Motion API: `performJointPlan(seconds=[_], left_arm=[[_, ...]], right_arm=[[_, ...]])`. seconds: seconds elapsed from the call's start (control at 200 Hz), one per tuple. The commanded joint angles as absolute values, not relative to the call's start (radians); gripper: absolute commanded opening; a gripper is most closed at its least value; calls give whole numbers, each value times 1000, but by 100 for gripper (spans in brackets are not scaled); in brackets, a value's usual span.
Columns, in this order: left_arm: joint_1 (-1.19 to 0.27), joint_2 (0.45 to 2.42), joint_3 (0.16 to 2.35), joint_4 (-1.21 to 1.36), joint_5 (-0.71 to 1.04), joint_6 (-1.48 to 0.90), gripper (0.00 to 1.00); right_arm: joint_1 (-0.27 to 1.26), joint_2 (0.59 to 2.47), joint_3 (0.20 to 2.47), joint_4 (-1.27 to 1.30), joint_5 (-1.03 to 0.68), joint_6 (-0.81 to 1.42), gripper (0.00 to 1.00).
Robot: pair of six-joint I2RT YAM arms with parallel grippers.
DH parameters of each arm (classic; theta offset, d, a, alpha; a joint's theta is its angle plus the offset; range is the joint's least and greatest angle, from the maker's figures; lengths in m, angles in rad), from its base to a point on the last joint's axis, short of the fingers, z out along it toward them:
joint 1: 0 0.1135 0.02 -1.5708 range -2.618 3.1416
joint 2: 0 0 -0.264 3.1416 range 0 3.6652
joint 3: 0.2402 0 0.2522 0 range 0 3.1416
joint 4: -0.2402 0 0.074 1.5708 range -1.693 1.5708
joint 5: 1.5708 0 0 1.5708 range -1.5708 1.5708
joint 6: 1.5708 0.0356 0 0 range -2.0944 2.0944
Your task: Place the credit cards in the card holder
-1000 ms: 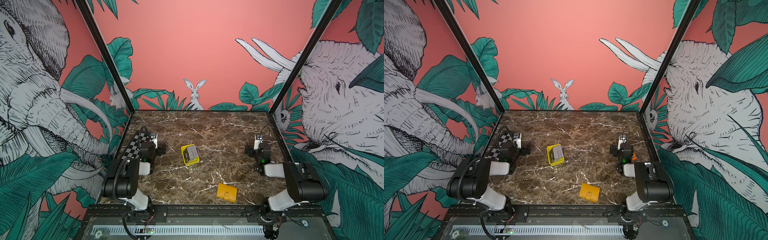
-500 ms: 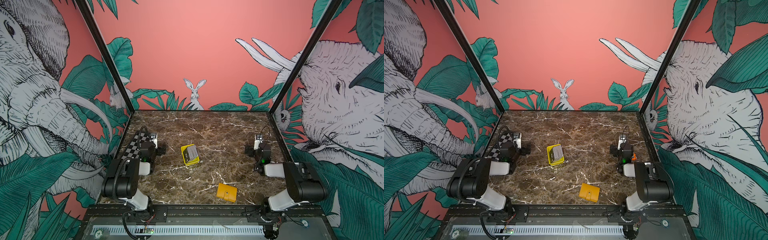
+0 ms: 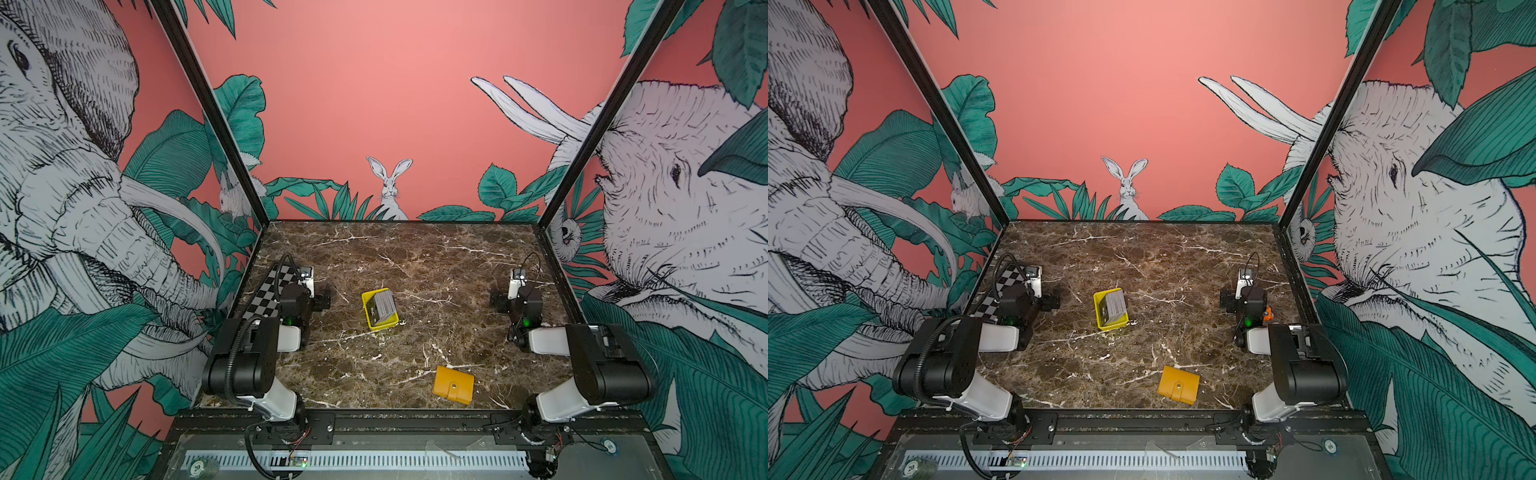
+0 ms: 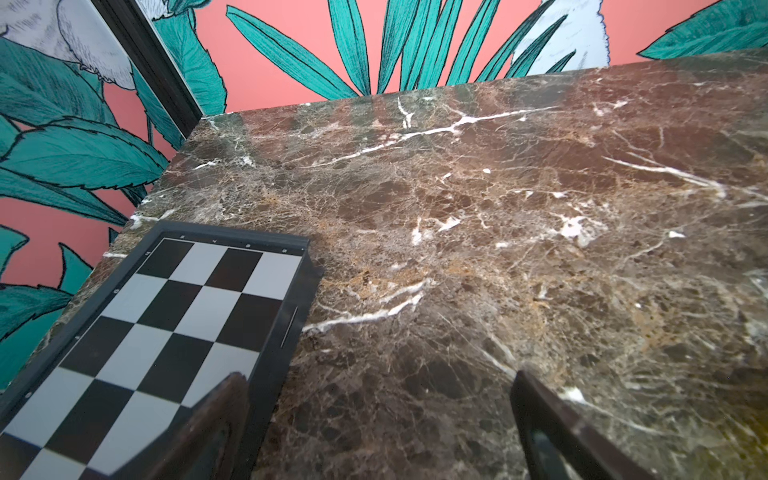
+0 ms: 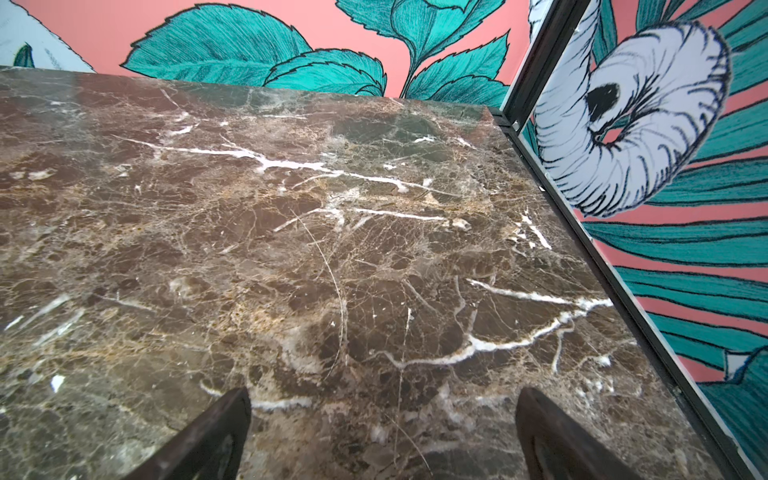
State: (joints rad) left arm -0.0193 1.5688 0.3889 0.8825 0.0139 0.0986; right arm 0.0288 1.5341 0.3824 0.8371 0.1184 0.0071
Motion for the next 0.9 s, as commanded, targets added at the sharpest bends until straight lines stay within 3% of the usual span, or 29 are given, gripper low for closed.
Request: performJointPlan(seconds=[0.0, 0.39, 0.585, 0.79, 0.895], left_arm=[[-21, 1533, 374, 925, 9, 106, 99], [-24, 1415, 365, 831, -10, 99, 99], [-62, 1273, 411, 622, -55, 92, 99], [-149, 1108, 464, 408, -68, 34, 99], [-188, 1024, 483, 298, -58, -37, 99]], right_arm=[[27, 1518, 366, 902, 121, 7, 98], [28, 1410, 355, 830, 133, 10, 98], [31, 1273, 415, 583, 134, 41, 98], [48, 1167, 562, 218, 181, 230, 98], [68, 1117, 581, 156, 163, 249, 98]])
